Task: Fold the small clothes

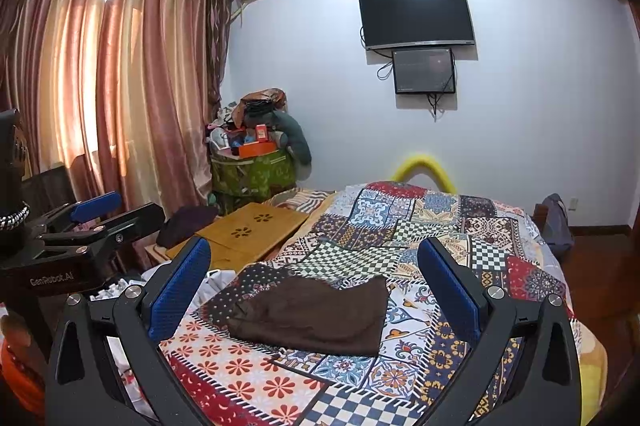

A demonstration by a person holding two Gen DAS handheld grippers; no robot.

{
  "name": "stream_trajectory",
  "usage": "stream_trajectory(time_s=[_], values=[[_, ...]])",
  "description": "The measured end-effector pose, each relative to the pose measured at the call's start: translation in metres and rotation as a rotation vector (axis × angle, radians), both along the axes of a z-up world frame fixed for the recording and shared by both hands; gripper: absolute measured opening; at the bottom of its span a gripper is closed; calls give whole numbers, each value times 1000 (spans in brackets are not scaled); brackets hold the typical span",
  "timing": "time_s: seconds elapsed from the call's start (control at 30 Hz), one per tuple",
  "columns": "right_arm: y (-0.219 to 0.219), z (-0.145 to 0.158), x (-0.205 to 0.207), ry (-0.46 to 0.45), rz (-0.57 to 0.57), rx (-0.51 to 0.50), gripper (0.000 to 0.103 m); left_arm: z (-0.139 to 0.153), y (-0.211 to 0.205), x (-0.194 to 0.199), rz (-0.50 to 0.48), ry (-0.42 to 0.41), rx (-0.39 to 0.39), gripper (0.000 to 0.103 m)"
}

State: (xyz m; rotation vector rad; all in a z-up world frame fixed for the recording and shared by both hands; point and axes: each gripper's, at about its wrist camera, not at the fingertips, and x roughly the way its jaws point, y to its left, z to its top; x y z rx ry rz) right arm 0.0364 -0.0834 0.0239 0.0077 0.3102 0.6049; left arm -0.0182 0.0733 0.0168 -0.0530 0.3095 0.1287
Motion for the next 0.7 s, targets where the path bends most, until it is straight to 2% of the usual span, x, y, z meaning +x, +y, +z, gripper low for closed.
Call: stream_trajectory(time_s=[0.7], values=[[8, -1, 1, 18, -6, -2, 103, -4, 4, 4, -14, 10, -3, 103]])
